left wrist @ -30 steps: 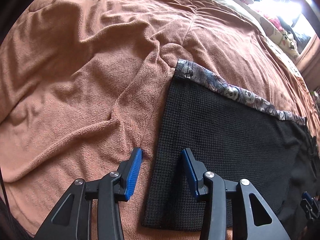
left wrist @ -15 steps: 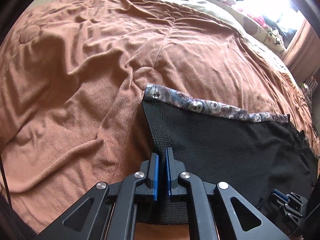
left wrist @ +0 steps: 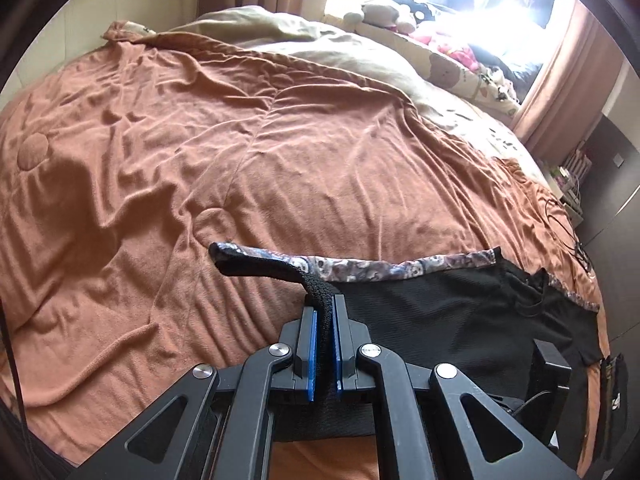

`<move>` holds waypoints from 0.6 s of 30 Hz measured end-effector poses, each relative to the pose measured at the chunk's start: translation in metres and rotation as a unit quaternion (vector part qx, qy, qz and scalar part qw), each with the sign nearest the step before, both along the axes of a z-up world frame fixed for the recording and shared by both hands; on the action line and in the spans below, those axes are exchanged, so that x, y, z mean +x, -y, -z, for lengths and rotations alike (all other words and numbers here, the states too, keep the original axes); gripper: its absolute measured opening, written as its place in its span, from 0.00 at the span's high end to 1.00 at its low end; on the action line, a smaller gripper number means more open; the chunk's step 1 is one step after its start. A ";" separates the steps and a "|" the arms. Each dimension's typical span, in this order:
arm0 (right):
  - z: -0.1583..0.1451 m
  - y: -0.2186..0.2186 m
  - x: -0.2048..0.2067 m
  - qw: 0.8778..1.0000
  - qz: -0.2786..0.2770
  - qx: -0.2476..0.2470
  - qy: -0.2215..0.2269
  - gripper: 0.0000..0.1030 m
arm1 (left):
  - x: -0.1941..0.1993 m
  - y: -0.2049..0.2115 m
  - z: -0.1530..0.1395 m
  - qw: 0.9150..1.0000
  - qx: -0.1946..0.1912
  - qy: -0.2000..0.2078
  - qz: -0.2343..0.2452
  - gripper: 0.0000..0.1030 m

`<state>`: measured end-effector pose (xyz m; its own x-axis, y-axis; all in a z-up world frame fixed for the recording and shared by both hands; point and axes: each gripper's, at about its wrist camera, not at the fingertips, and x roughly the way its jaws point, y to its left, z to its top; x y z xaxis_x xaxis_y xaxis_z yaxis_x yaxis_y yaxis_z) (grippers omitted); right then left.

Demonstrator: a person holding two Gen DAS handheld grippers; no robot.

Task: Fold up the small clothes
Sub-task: 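Lift the sleeve with the left gripper and fold it over the shirt body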

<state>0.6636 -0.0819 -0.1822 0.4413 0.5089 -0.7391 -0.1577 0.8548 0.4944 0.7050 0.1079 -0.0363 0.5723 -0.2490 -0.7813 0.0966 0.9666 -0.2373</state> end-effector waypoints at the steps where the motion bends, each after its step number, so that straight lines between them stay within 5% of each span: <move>1: -0.004 0.005 -0.002 1.000 0.003 -0.004 0.005 0.90 | -0.001 0.006 -0.005 1.000 0.003 0.004 0.004 0.94; 7: -0.027 0.055 -0.030 0.999 0.033 0.001 0.005 0.86 | -0.006 0.044 -0.031 0.999 -0.005 0.014 0.031 0.94; 11: -0.045 0.097 -0.061 0.998 0.060 -0.009 0.028 0.51 | -0.013 0.077 -0.047 0.998 -0.007 0.023 0.061 0.94; 18: -0.067 0.150 -0.120 0.992 0.117 -0.016 0.044 0.49 | -0.026 0.139 -0.056 0.994 0.006 0.022 0.107 0.94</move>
<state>0.5435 -0.2324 -0.1149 0.6086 0.3610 -0.7065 0.0055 0.8885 0.4588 0.6791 -0.0309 0.0201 0.5406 -0.3595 -0.7606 0.3103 0.9255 -0.2169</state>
